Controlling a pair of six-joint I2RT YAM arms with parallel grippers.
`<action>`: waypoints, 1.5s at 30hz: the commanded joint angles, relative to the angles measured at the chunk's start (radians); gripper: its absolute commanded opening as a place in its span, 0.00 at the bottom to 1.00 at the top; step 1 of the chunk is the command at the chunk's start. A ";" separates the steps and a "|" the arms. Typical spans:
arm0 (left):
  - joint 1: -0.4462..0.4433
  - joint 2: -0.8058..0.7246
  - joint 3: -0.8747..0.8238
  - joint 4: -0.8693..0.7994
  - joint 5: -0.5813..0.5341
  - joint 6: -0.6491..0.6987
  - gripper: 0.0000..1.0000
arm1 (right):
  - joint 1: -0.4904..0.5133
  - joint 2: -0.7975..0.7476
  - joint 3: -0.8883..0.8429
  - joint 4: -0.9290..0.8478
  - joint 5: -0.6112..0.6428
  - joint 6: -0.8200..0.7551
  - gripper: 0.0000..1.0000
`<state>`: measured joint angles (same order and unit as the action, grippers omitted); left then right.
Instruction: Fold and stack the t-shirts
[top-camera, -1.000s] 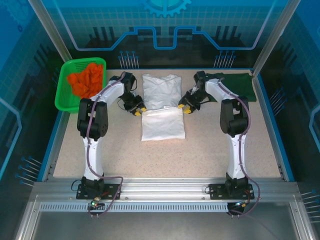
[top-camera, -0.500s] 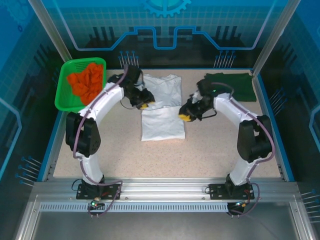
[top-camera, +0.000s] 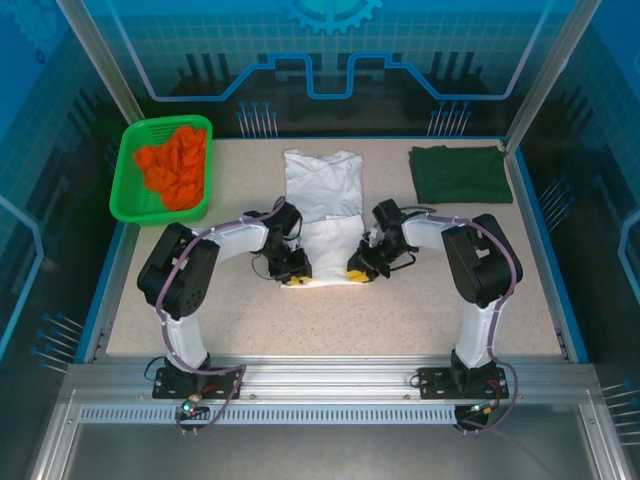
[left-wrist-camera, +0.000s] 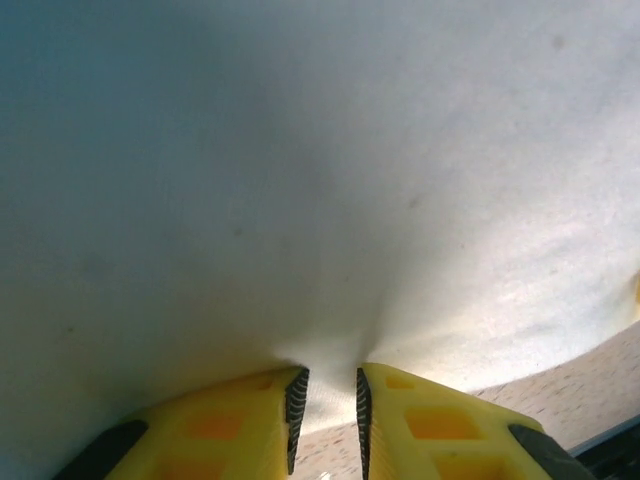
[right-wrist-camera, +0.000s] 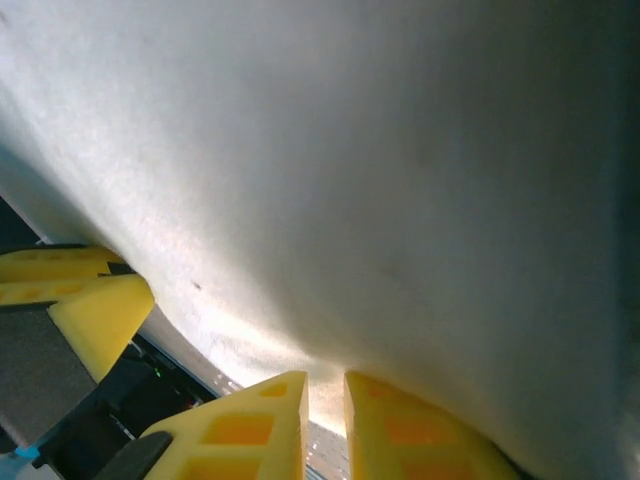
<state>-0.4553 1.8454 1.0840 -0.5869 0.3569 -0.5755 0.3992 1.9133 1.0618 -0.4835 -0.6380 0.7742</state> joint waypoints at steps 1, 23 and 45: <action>-0.002 -0.051 -0.132 -0.060 -0.085 0.026 0.27 | 0.046 -0.050 -0.119 -0.082 0.083 -0.066 0.21; 0.011 -0.072 0.205 -0.114 0.038 0.029 0.33 | -0.045 -0.256 -0.050 0.057 0.045 0.018 0.23; 0.088 0.229 0.508 -0.178 -0.070 -0.031 0.55 | -0.163 -0.032 0.077 0.099 0.085 0.063 0.27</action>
<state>-0.3740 2.1647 1.6127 -0.6846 0.3107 -0.6090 0.2352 1.9682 1.1889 -0.4107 -0.5632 0.8219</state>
